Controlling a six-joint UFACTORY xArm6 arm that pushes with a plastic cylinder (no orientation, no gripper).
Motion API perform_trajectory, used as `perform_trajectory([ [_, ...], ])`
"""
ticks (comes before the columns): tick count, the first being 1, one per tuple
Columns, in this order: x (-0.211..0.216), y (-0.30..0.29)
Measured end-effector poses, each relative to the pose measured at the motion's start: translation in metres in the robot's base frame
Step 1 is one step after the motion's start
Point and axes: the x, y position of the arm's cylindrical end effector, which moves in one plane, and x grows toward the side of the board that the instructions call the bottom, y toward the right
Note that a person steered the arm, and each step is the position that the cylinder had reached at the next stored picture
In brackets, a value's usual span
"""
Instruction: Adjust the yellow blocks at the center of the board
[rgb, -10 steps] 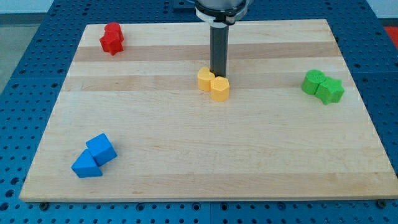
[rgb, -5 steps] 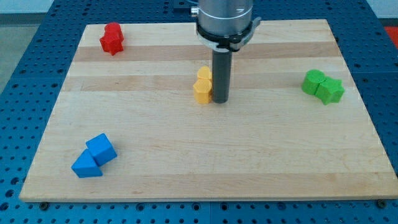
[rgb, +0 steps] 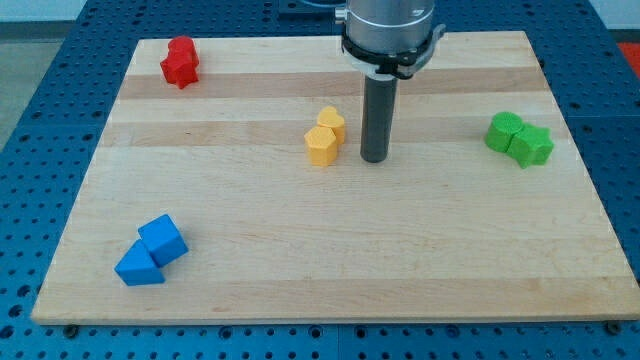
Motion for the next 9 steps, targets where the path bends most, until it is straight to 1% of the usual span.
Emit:
perform_trajectory([
  [1,-0.010,-0.008],
  [5,-0.024,-0.040],
  [6,-0.028,-0.025],
  [7,-0.051,-0.002],
  [8,-0.075,-0.008],
  [9,-0.077,-0.052],
])
